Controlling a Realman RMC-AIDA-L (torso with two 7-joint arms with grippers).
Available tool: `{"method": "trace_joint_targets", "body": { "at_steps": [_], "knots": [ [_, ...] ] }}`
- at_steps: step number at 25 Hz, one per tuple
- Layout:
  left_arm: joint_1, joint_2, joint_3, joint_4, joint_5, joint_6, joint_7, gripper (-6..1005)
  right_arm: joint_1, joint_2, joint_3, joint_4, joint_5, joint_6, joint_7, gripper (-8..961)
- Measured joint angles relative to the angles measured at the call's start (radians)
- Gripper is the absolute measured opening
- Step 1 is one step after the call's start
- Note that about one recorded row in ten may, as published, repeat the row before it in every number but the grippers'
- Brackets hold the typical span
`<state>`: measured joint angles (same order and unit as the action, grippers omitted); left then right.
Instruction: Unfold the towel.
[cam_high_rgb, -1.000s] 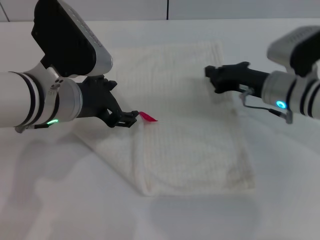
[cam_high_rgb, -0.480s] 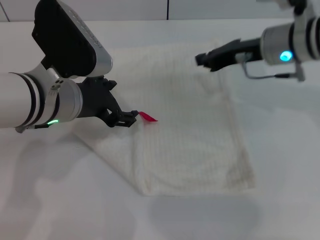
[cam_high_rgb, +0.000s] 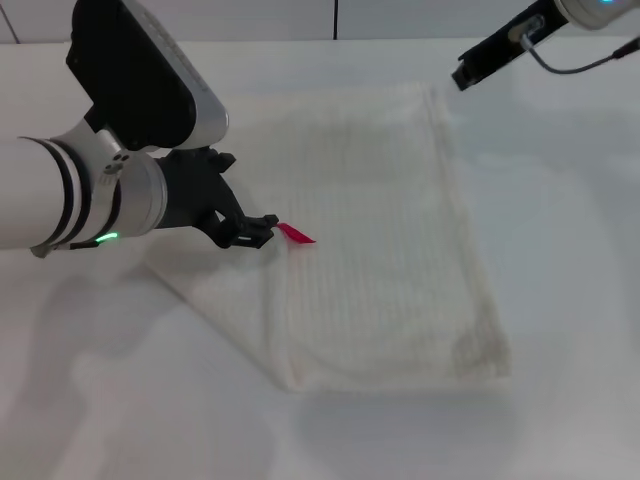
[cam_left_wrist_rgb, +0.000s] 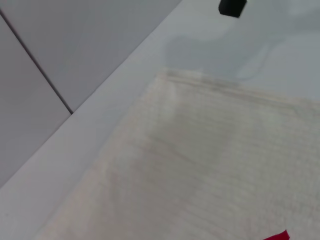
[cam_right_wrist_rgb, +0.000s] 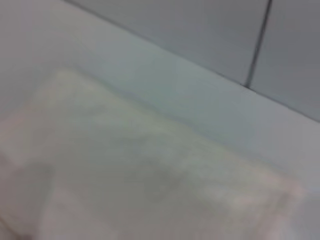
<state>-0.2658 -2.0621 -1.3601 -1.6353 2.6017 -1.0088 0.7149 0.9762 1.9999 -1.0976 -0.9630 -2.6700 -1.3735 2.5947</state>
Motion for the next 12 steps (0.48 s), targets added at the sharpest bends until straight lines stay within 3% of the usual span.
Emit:
{"method": "trace_joint_targets", "body": {
  "at_steps": [4,12],
  "knots": [
    [-0.019,-0.002,0.008,0.02,-0.003,-0.009,0.0,850,0.061,0.003,-0.007,0.052,-0.039,0.0,0.017,0],
    [-0.081,-0.007,0.043,0.102,-0.012,-0.002,-0.008,850,0.077,0.044,-0.041,0.074,-0.062,0.058,0.033,-1]
  ]
}}
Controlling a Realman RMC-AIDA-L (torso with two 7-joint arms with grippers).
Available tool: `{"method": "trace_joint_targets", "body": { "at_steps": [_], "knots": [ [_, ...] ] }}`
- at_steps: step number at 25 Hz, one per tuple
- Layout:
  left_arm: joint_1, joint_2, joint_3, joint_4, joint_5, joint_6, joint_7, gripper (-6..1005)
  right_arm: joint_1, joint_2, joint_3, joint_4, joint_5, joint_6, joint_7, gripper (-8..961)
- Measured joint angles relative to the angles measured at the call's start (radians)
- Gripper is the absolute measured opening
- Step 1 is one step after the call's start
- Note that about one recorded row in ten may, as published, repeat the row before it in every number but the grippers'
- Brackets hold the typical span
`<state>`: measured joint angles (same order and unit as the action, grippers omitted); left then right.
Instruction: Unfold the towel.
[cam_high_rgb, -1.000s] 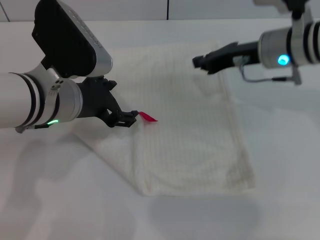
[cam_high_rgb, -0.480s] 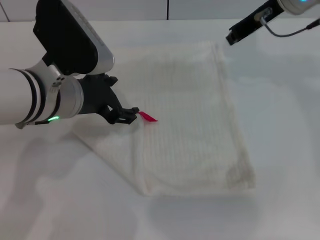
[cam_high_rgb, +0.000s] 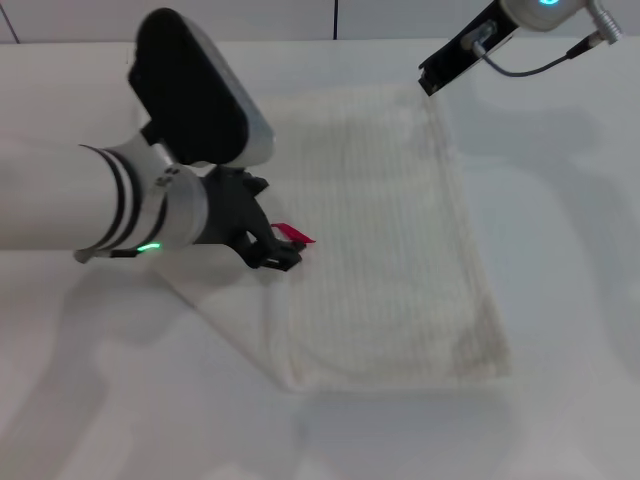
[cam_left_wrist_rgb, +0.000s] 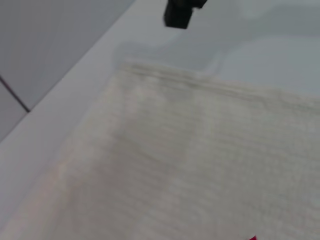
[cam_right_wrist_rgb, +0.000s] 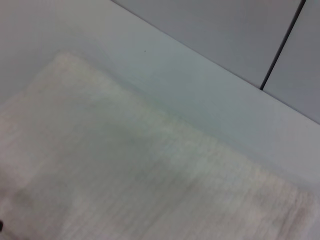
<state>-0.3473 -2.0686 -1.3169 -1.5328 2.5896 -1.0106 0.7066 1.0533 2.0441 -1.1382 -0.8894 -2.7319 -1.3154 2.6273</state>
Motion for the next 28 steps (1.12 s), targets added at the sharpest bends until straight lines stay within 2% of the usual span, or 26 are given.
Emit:
{"method": "trace_joint_targets", "body": {
  "at_steps": [6,15,22,28],
  "knots": [
    [-0.076,-0.001,0.01,0.105,-0.029,0.022,-0.03,849,0.005,0.028,-0.029,0.048,-0.038,0.061,0.011,-1],
    [-0.13,-0.002,0.006,0.199,-0.033,0.054,-0.042,849,0.04,0.033,-0.051,0.155,-0.046,0.15,0.011,-1],
    [-0.137,-0.002,0.005,0.206,-0.033,0.055,-0.042,849,0.089,0.033,-0.064,0.292,-0.046,0.213,0.007,0],
    [-0.137,-0.001,0.004,0.204,-0.033,0.055,-0.042,849,0.092,0.034,-0.092,0.366,-0.042,0.278,0.005,-1]
  ]
}}
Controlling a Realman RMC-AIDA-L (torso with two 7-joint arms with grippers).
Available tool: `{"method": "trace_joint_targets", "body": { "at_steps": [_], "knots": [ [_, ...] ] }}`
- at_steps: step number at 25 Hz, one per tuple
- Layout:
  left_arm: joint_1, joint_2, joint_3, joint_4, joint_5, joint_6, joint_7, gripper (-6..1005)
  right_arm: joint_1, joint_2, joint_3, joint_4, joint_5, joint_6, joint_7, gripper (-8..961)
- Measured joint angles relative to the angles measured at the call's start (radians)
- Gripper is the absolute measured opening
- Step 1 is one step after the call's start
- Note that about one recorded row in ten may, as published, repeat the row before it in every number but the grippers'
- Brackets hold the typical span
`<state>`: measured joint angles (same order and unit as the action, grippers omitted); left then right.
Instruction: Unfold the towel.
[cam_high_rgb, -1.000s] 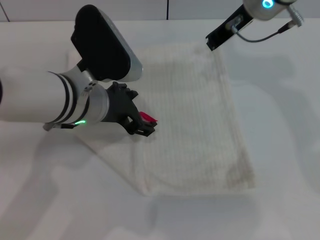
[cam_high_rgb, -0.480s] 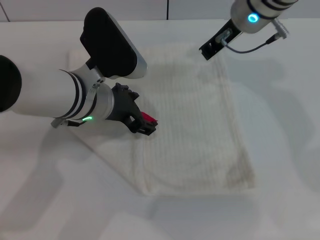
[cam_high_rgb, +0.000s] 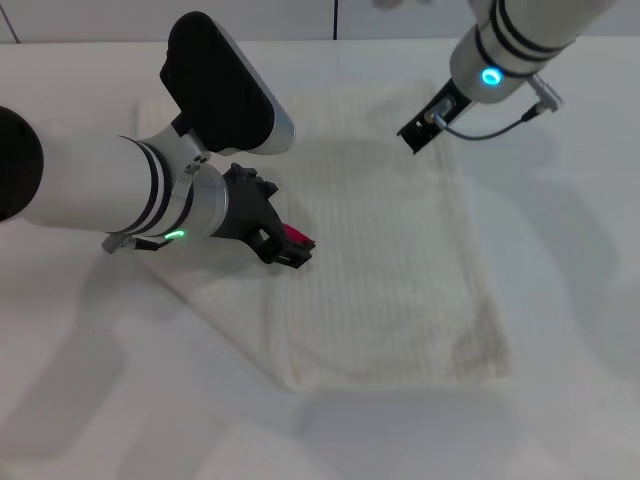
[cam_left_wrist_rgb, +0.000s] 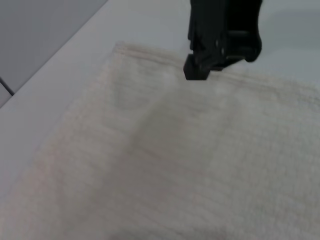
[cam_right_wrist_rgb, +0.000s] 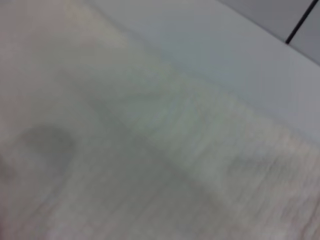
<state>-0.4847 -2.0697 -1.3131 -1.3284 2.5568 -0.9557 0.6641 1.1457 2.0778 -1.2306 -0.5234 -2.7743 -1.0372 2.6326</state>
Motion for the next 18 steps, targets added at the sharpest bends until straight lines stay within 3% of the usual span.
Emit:
{"method": "trace_joint_targets", "body": {
  "at_steps": [18],
  "knots": [
    [0.004,0.0,0.007,0.002,0.0,0.0,0.0,848,-0.004,0.004,-0.013,0.094,0.006,0.086,-0.002,0]
  ]
}}
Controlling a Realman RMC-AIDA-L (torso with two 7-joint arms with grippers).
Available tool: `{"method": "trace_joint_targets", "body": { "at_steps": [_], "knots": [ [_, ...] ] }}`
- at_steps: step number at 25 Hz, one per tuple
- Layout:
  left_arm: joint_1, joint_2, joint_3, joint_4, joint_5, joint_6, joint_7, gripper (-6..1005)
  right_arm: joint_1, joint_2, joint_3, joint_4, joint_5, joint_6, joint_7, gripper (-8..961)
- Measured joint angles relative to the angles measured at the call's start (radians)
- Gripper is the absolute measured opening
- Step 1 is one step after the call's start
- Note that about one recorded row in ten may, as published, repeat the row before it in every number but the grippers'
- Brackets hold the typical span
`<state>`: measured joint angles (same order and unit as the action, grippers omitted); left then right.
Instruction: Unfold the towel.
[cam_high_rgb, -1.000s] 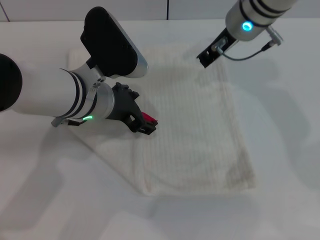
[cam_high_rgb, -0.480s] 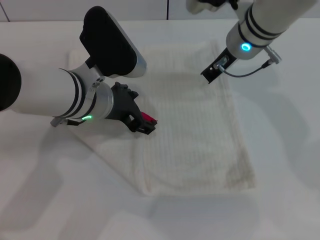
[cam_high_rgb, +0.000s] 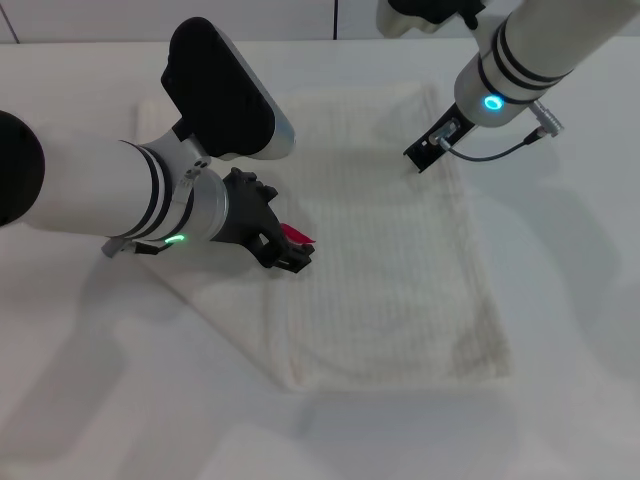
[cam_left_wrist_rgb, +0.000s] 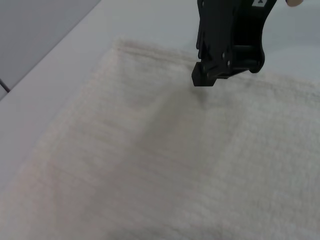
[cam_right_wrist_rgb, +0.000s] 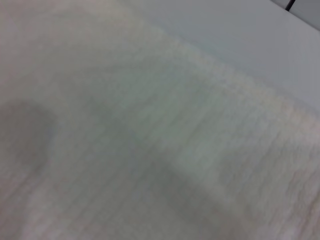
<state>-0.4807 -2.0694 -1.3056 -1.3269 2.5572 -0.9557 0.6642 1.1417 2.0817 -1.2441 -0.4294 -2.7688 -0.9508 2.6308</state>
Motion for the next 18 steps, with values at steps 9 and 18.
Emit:
{"method": "trace_joint_targets", "body": {
  "at_steps": [9,18],
  "knots": [
    [0.001,-0.001,0.006,0.002,0.0,0.002,0.0,848,0.004,0.001,-0.003,0.025,0.0,0.011,-0.001,0],
    [-0.005,-0.001,0.012,0.013,0.0,0.014,0.0,847,0.0,0.001,-0.005,0.03,-0.003,0.016,-0.003,-1]
  ]
}}
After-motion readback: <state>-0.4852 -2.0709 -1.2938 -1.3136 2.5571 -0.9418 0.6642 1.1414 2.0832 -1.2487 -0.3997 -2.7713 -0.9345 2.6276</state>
